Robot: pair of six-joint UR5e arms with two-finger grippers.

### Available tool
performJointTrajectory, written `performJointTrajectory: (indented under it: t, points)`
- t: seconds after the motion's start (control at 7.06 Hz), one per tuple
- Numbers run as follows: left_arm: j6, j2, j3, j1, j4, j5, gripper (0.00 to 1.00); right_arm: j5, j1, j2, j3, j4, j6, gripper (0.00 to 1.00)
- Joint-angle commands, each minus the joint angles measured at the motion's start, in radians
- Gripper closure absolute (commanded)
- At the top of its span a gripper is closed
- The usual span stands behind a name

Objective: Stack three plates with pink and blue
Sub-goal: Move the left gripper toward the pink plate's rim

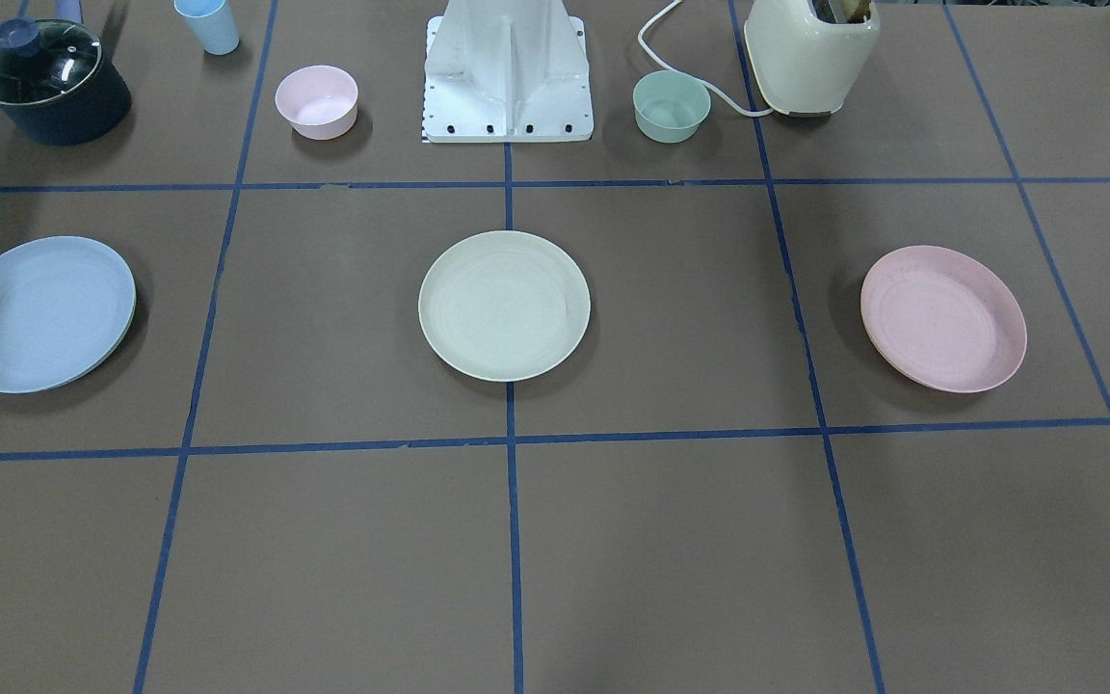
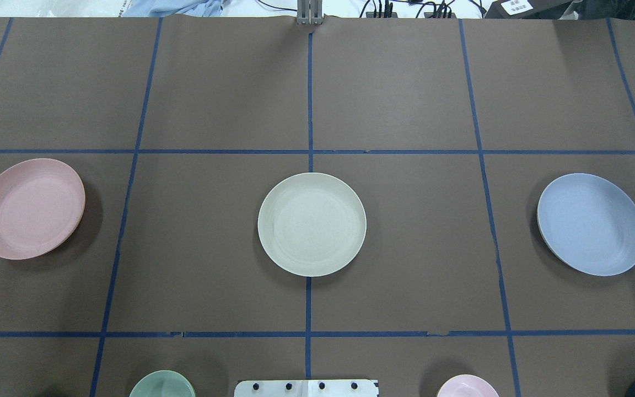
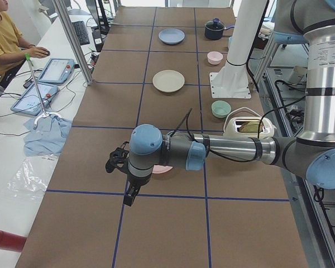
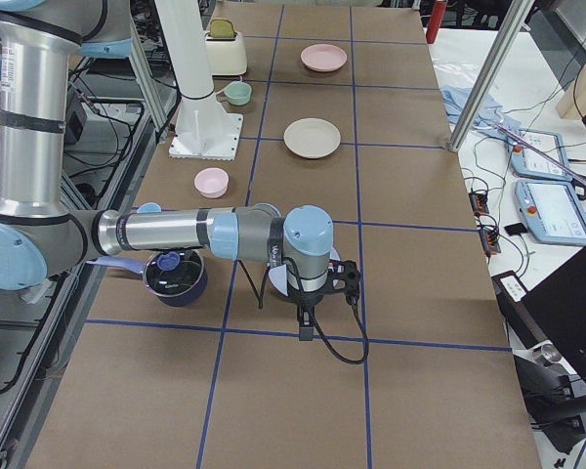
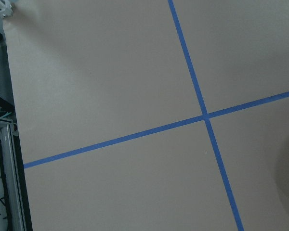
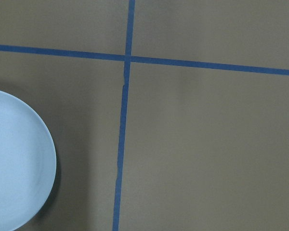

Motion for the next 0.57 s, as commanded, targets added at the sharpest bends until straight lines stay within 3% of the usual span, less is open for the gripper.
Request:
performJointTrajectory:
  t: [0.0, 0.28, 0.42]
  points:
    - [0.002, 0.003, 0.005, 0.027, -0.126, -0.007, 0.00, 0.002, 0.000, 0.002, -0.002, 0.007, 0.000, 0.00]
    - [-0.002, 0.001, 0.001, 0.027, -0.189, 0.004, 0.00, 0.002, 0.000, 0.008, 0.004, 0.047, 0.000, 0.00]
    - [-0.001, 0.001, -0.001, 0.027, -0.282, 0.004, 0.00, 0.002, -0.002, 0.005, -0.007, 0.166, 0.000, 0.00]
